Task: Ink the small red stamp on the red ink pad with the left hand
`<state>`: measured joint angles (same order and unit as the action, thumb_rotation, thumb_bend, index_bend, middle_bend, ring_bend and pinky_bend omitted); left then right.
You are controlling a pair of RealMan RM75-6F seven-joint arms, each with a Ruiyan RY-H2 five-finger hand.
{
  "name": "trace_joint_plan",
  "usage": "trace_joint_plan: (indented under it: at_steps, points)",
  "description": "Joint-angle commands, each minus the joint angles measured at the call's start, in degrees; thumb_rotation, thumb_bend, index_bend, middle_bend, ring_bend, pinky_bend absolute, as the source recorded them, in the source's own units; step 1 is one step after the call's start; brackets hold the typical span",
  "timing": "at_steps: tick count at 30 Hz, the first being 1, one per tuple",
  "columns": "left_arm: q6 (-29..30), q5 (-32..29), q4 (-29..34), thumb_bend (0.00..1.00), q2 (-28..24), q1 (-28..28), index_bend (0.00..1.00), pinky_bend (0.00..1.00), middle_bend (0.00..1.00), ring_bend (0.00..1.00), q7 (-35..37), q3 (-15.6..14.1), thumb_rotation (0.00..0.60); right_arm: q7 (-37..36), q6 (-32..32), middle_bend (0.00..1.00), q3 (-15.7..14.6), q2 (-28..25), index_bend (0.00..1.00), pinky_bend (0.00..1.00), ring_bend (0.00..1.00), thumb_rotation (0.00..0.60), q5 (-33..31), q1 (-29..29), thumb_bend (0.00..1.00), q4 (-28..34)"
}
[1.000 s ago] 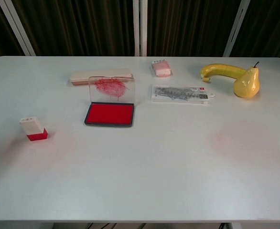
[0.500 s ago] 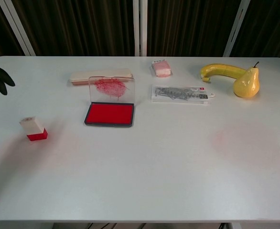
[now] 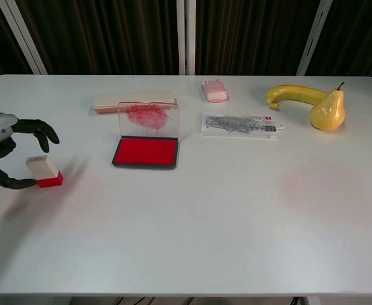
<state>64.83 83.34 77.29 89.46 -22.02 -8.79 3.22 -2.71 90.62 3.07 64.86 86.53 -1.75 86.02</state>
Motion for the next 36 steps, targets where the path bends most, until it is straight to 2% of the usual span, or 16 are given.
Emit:
trace_joint_plan:
  at_steps: [1, 6, 19, 36]
  points:
    - [0.0, -0.9, -2.0, 0.17, 1.6, -0.4, 0.31, 1.00, 0.40, 0.92, -2.0, 0.4, 0.600, -0.1, 0.0, 0.00, 0.1, 0.0, 0.00, 0.00, 0.00, 0.600, -0.1, 0.0, 0.22, -0.1]
    - [-0.3, -1.4, -3.2, 0.18, 2.5, -0.8, 0.37, 1.00, 0.46, 0.93, -1.8, 0.3, 0.600, -0.1, -0.5, 0.00, 0.2, 0.1, 0.00, 0.00, 0.00, 0.600, -0.5, 0.1, 0.22, -0.3]
    - [-0.1, -2.1, -5.2, 0.24, 3.6, -1.4, 0.47, 1.00, 0.54, 0.94, -2.1, 0.1, 0.600, 0.1, -1.1, 0.00, 0.2, 0.2, 0.00, 0.00, 0.00, 0.600, -0.6, 0.3, 0.22, -0.4]
    - [-1.1, -3.0, -4.4, 0.27, 3.3, -2.1, 0.53, 1.00, 0.60, 0.94, 0.1, 0.0, 0.600, -0.1, -2.0, 0.00, 0.2, 0.3, 0.00, 0.00, 0.00, 0.600, -0.9, 0.6, 0.23, -0.6]
